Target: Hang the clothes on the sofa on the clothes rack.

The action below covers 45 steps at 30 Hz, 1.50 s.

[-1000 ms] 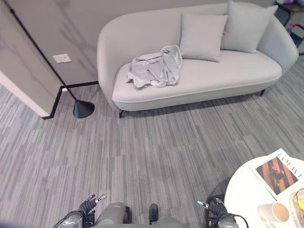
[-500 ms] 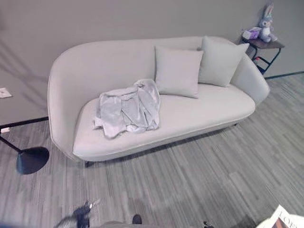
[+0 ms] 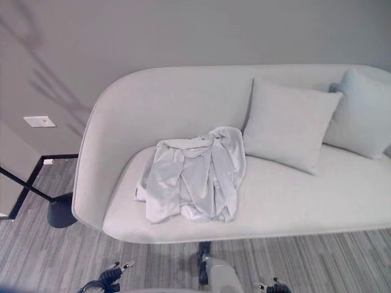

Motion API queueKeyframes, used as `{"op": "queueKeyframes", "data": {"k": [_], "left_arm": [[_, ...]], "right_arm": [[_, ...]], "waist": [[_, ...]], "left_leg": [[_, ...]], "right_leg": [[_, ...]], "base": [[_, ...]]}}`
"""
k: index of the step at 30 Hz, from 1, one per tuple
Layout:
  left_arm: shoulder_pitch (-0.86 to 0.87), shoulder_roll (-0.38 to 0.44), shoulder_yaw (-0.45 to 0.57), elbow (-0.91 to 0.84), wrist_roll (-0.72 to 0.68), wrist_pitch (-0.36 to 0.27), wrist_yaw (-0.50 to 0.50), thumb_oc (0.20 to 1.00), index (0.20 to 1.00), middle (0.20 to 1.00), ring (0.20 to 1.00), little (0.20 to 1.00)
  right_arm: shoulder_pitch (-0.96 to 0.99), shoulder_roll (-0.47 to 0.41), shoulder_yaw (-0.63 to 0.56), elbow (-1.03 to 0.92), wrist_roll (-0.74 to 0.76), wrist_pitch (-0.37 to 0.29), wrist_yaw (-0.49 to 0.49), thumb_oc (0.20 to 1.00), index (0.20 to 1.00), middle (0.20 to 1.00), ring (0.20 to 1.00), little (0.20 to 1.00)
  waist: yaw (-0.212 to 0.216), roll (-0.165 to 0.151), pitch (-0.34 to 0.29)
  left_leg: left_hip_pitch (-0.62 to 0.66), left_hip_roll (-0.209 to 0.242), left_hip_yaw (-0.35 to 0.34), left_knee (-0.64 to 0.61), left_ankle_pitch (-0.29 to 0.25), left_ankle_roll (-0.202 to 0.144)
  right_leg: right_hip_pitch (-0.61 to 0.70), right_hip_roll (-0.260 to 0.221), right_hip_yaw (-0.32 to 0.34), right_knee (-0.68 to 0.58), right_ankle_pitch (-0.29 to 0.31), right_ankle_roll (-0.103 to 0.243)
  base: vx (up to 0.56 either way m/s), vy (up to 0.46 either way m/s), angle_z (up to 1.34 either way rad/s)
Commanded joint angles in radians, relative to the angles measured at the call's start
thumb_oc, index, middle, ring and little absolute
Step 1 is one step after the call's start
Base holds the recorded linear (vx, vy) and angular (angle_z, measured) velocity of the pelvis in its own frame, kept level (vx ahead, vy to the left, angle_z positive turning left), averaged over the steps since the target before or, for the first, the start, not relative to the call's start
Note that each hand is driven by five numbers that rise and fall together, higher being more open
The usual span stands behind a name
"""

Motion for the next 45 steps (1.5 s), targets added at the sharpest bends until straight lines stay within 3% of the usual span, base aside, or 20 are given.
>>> {"op": "queueKeyframes", "data": {"k": [1,8,17,19,21,23,24,26,27,28,30,31,33,40,45], "left_arm": [[-0.033,0.042,-0.028,-0.016,0.022,-0.031,0.008,1.000,1.000,1.000,1.000,1.000],[-0.031,0.032,-0.040,-0.007,0.021,-0.025,0.009,1.000,1.000,1.000,1.000,1.000],[-0.027,0.029,-0.037,0.007,0.025,-0.021,0.006,1.000,1.000,1.000,1.000,1.000],[-0.027,0.030,-0.034,0.001,0.021,-0.019,0.004,1.000,1.000,1.000,1.000,1.000],[-0.026,0.032,-0.038,-0.018,0.018,-0.017,0.004,1.000,1.000,1.000,1.000,1.000],[-0.031,0.035,-0.045,-0.039,0.010,-0.012,0.003,1.000,1.000,1.000,1.000,1.000],[-0.037,0.037,-0.051,-0.043,0.013,-0.013,0.006,1.000,1.000,1.000,1.000,1.000],[-0.039,0.038,-0.053,-0.050,0.010,-0.014,0.006,1.000,1.000,1.000,1.000,1.000],[-0.042,0.036,-0.055,-0.052,0.010,-0.014,0.006,1.000,1.000,1.000,1.000,1.000],[-0.042,0.036,-0.055,-0.052,0.010,-0.014,0.006,1.000,1.000,1.000,1.000,1.000],[-0.046,0.034,-0.057,-0.044,0.010,-0.015,0.006,1.000,1.000,1.000,1.000,1.000],[-0.043,0.035,-0.057,-0.046,0.008,-0.018,0.009,1.000,1.000,1.000,1.000,1.000],[-0.035,0.037,-0.053,-0.045,-0.004,-0.024,0.008,1.000,1.000,1.000,1.000,1.000],[-0.010,0.032,-0.029,-0.008,-0.003,-0.029,0.008,1.000,1.000,1.000,1.000,1.000],[-0.017,0.050,-0.020,0.005,0.010,-0.039,0.012,1.000,1.000,1.000,1.000,1.000]], "right_arm": [[0.033,-0.040,0.017,-0.003,0.019,-0.003,-0.007,1.000,1.000,1.000,1.000,1.000],[0.022,-0.057,0.029,-0.005,0.032,-0.005,-0.008,1.000,1.000,1.000,1.000,1.000],[0.026,-0.055,0.045,-0.026,0.017,-0.007,-0.002,1.000,1.000,1.000,1.000,1.000],[0.029,-0.056,0.043,-0.040,0.016,-0.009,0.001,1.000,1.000,1.000,1.000,1.000],[0.035,-0.057,0.037,-0.059,0.020,-0.012,-0.001,1.000,1.000,1.000,1.000,1.000],[0.032,-0.063,0.033,-0.061,0.025,-0.011,-0.007,1.000,1.000,1.000,1.000,1.000],[0.035,-0.067,0.028,-0.065,0.027,-0.007,-0.014,1.000,1.000,1.000,1.000,1.000],[0.039,-0.069,0.024,-0.070,0.030,-0.007,-0.016,1.000,1.000,1.000,1.000,1.000],[0.042,-0.071,0.016,-0.074,0.038,-0.009,-0.020,1.000,1.000,1.000,1.000,1.000],[0.042,-0.071,0.016,-0.074,0.038,-0.009,-0.020,1.000,1.000,1.000,1.000,1.000],[0.043,-0.073,0.010,-0.070,0.041,-0.011,-0.023,1.000,1.000,1.000,1.000,1.000],[0.048,-0.073,0.011,-0.064,0.036,-0.010,-0.026,1.000,1.000,1.000,1.000,1.000],[0.049,-0.074,0.014,-0.057,0.027,-0.012,-0.027,1.000,1.000,1.000,1.000,1.000],[0.033,-0.069,0.026,-0.027,-0.006,-0.007,-0.020,1.000,1.000,1.000,1.000,1.000],[-0.001,-0.055,0.043,-0.024,-0.029,-0.005,-0.014,1.000,1.000,1.000,1.000,1.000]], "waist": [[-0.028,0.026,-0.009],[-0.023,0.047,-0.029],[-0.022,0.070,-0.039],[-0.023,0.069,-0.035],[-0.024,0.061,-0.020],[-0.020,0.041,0.013],[-0.020,0.026,0.035],[-0.016,0.024,0.042],[-0.008,0.021,0.048],[-0.006,0.021,0.052],[0.001,0.019,0.056],[0.015,0.029,0.061],[0.038,0.046,0.066],[0.059,0.069,0.035],[0.076,0.040,-0.005]], "left_leg": [[-0.128,0.025,-0.039,-0.142,0.070,0.029],[-0.127,0.083,-0.037,-0.111,0.106,-0.009],[-0.147,0.122,-0.022,-0.023,0.191,-0.052],[-0.177,0.129,-0.001,0.061,0.227,-0.065],[-0.252,0.131,0.029,0.220,0.285,-0.073],[-0.348,0.125,0.075,0.396,0.325,-0.052],[-0.431,0.164,0.148,0.472,0.318,-0.033],[-0.464,0.185,0.191,0.456,0.301,-0.027],[-0.495,0.187,0.225,0.352,0.258,-0.023],[-0.489,0.186,0.227,0.350,0.257,-0.023],[-0.537,0.177,0.232,0.228,0.250,-0.032],[-0.548,0.163,0.200,0.089,0.302,-0.047],[-0.585,0.145,0.115,-0.051,0.384,-0.075],[-0.570,0.158,0.078,-0.142,0.420,-0.101],[-0.500,0.134,0.150,-0.136,0.365,-0.059]], "right_leg": [[0.118,-0.045,0.048,-0.148,0.029,0.196],[0.168,-0.010,0.006,-0.140,-0.040,0.157],[0.202,0.004,-0.009,-0.101,-0.114,0.127],[0.224,0.003,-0.010,-0.097,-0.133,0.119],[0.264,-0.006,-0.011,-0.106,-0.150,0.109],[0.303,-0.022,-0.009,-0.116,-0.156,0.093],[0.336,-0.038,-0.020,-0.129,-0.163,0.087],[0.357,-0.045,-0.025,-0.139,-0.167,0.088],[0.376,-0.054,-0.027,-0.149,-0.168,0.096],[0.381,-0.055,-0.026,-0.151,-0.169,0.097],[0.395,-0.060,-0.023,-0.162,-0.175,0.107],[0.419,-0.053,-0.011,-0.169,-0.187,0.111],[0.451,-0.036,0.016,-0.169,-0.209,0.112],[0.489,-0.040,0.088,-0.169,-0.250,0.134],[0.478,-0.137,0.114,-0.169,-0.246,0.186]], "base": [[0.19,-0.183,0.68],[0.13,-0.154,0.14],[0.07,-0.077,-0.04],[0.05,-0.072,-0.22],[0.04,-0.084,-0.20],[0.03,-0.115,0.22],[0.08,-0.107,-0.10],[0.09,-0.030,-0.07],[0.08,0.023,0.03],[0.12,0.038,-0.02],[0.11,0.072,-0.09],[0.20,0.120,-0.12],[0.26,0.122,-0.46],[0.19,0.176,-0.52],[0.16,0.288,-0.19]]}}
